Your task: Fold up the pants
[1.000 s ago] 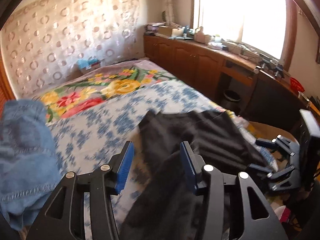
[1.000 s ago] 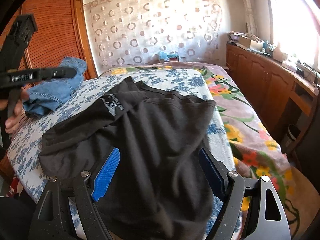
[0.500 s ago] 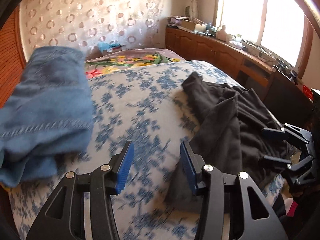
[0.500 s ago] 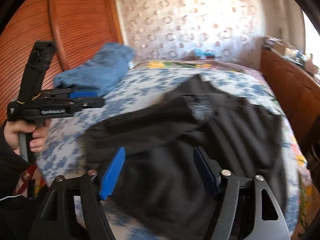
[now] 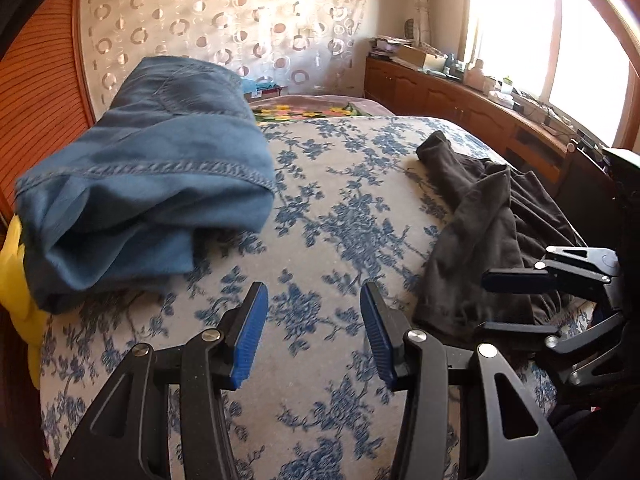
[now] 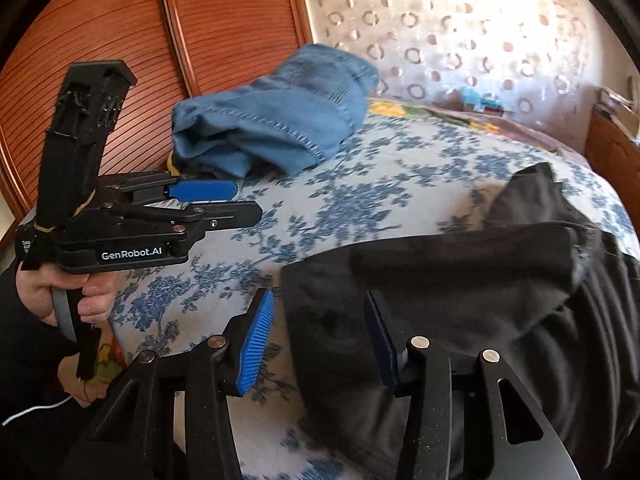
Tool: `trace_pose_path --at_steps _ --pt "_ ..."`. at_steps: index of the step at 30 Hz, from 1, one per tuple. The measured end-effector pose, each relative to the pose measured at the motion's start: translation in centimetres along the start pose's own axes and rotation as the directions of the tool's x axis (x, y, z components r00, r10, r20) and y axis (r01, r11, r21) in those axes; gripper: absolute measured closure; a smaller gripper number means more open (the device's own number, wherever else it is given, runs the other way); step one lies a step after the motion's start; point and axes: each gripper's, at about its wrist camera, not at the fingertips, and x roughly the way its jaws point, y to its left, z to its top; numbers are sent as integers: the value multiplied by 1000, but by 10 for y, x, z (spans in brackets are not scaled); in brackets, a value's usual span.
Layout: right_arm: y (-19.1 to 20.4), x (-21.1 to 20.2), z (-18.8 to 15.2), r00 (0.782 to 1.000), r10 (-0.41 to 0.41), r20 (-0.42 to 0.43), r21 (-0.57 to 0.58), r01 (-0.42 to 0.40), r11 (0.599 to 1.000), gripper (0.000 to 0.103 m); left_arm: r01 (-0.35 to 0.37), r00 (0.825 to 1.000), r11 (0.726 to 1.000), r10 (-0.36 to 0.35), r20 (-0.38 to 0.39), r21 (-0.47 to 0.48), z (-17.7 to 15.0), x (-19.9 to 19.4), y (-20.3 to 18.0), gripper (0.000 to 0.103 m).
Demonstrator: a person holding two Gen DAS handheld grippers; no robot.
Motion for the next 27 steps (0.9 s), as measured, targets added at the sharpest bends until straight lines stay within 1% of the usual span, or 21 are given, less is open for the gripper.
trace_pose_path --at_steps 3,5,6,7,9,10,11,13,17,18,23,27 --pt "7 16 5 999 -2 -34 -22 1 1000 57 -3 1000 1000 3 -1 -10 -5 -3 4 54" --pt "10 25 8 998 -17 -61 -29 15 999 64 -4 1000 1000 4 -3 -16 -7 -4 8 54" --pt "12 27 10 998 -31 -61 -35 28 999 66 -3 1000 1000 3 -4 -18 -8 -5 9 54" --pt "13 30 11 997 -51 -61 -46 48 998 71 -3 1000 1000 3 -5 -21 -9 -4 9 54" --pt "18 37 12 995 -84 -61 -66 80 995 84 -2 1000 1000 2 -8 -27 -10 -4 10 54" --pt "17 39 12 992 -109 -60 -78 104 992 93 -1 1000 1000 1 -11 -29 -11 -4 10 54" --pt "18 40 14 992 -113 -59 -75 108 991 97 0 1000 1000 0 -12 -29 -10 -4 9 54" --pt "11 35 13 993 -109 -42 -43 107 993 98 5 1000 1000 -6 -9 -24 -9 -4 5 54" --pt "-11 -10 6 992 -121 39 36 120 992 98 31 1000 999 -31 -4 -8 -3 -4 -8 54" --pt "-20 -23 3 989 -139 56 54 136 989 98 40 999 999 -40 -2 3 0 -3 -13 54" --pt "-63 -82 -23 963 -252 98 148 236 960 98 75 997 996 -74 -5 44 12 5 -38 54" --pt "-90 -126 -50 933 -342 110 215 313 925 98 106 994 991 -105 -6 84 23 8 -61 54"
